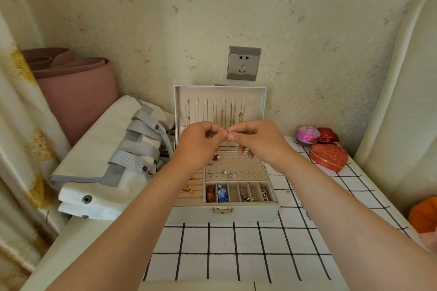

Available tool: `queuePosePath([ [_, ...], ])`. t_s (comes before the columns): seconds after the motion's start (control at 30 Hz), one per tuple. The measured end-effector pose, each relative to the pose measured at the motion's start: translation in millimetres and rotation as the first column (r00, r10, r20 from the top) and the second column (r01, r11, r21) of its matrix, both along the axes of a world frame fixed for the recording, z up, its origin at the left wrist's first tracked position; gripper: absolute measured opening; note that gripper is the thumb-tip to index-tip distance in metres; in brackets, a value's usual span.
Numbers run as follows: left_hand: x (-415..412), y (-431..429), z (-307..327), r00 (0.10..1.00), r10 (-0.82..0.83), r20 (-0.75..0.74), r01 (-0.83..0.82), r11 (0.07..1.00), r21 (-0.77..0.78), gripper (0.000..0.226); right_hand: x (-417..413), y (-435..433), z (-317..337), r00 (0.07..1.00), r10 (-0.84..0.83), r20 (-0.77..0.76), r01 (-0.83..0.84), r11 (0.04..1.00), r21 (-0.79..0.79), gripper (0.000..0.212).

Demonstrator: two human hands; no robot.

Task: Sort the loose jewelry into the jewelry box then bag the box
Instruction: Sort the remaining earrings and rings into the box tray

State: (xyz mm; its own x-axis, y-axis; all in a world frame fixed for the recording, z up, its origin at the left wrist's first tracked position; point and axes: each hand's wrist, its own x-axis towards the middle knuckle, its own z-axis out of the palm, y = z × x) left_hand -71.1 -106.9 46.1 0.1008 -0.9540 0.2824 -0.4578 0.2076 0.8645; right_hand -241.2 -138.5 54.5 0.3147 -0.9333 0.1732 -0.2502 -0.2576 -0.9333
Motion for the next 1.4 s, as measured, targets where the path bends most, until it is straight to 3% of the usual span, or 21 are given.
queuePosePath([
  [0.27,-2,-2,-3,0.998,-0.037,-0.055,0.038,0.999,0.026,0.007,-1,-6,-4,0.994,-0.088,0.066,0.088,0.996,-0.005,0.017],
  [0.37,-2,-2,-10,0.985,-0.076,0.154,0.071,0.997,0.037,0.014,-8,-15,-11,0.983,-0.183,-0.003,0.182,0.98,-0.075,0.016],
  [0.43,-2,-1,-15,0.949,-0.104,0.297,0.093,0.994,0.048,0.019,-13,-22,-20,0.961,-0.241,-0.138,0.217,0.962,-0.166,0.015],
  [0.53,0,-2,-25,0.828,-0.141,0.542,0.113,0.99,0.085,0.036,-20,-31,-34,0.888,-0.279,-0.364,0.204,0.951,-0.232,0.015],
  [0.6,-1,-2,-30,0.76,-0.166,0.629,0.122,0.986,0.112,0.044,-23,-34,-42,0.833,-0.278,-0.478,0.18,0.954,-0.241,0.018],
  [0.8,-8,-4,-39,0.705,-0.221,0.674,0.16,0.975,0.153,0.054,-31,-39,-49,0.716,-0.353,-0.602,0.202,0.931,-0.305,0.015],
  [0.97,-13,-5,-42,0.637,-0.218,0.74,0.156,0.976,0.153,0.054,-31,-38,-48,0.673,-0.366,-0.643,0.146,0.917,-0.371,0.012],
  [1.1,-14,-6,-43,0.637,-0.213,0.741,0.156,0.977,0.147,0.054,-29,-34,-46,0.662,-0.363,-0.656,0.081,0.904,-0.419,0.012],
  [1.23,-13,-6,-44,0.643,-0.217,0.735,0.159,0.976,0.149,0.054,-27,-33,-46,0.588,-0.394,-0.707,0.035,0.885,-0.464,0.014],
  [1.4,-14,-7,-43,0.644,-0.219,0.732,0.155,0.976,0.156,0.053,-29,-30,-43,0.585,-0.352,-0.73,0.017,0.906,-0.423,0.013],
])
